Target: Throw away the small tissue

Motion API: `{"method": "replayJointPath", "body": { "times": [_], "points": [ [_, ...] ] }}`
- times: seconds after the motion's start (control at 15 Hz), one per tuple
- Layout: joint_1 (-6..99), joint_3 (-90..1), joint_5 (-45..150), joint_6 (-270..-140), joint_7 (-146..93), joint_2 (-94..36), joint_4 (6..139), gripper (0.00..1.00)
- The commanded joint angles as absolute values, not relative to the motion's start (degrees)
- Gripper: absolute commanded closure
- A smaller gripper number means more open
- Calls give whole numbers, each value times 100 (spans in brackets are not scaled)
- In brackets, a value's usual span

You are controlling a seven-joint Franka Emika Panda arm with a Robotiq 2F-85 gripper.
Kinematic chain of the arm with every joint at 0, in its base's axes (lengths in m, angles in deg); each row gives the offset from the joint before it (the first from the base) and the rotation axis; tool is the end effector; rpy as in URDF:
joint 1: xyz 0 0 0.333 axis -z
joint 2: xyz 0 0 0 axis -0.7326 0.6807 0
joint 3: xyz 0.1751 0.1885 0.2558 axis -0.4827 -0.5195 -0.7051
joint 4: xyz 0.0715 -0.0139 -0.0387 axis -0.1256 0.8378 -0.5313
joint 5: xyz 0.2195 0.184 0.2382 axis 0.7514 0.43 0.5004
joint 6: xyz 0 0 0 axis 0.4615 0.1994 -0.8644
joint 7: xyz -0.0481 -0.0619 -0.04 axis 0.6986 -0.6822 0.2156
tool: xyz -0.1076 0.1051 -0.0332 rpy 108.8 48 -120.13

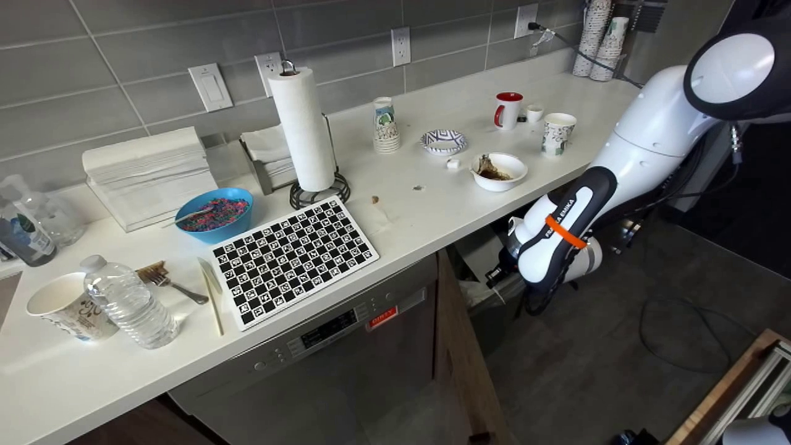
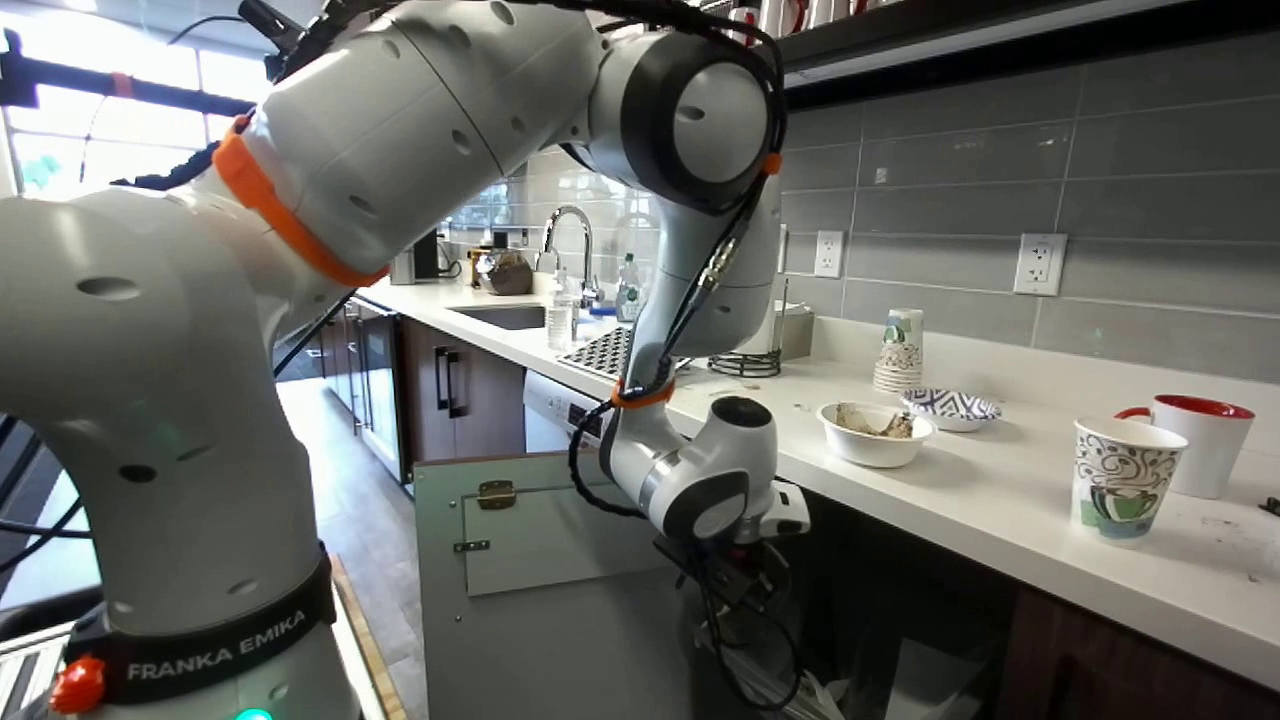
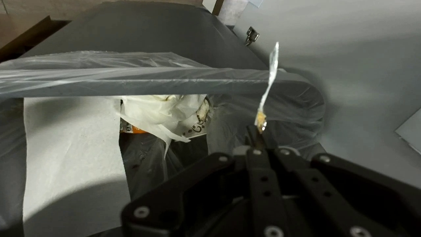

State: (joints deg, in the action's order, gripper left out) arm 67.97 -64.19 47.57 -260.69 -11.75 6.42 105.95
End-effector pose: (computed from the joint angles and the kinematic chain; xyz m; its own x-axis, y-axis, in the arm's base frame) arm 0.5634 -0.0250 0.0244 0.9533 0.0678 0.2943 0.1169 -0.9813 -0.1527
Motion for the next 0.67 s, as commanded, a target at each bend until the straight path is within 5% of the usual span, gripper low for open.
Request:
{"method": "replayJointPath", "body": {
  "times": [0.0, 0.6],
  "points": [
    [6927, -6527, 4626, -26301, -1306, 1336, 9919, 100],
    [7013, -6655, 4643, -26368, -1525, 2222, 8755, 100]
  ]
}}
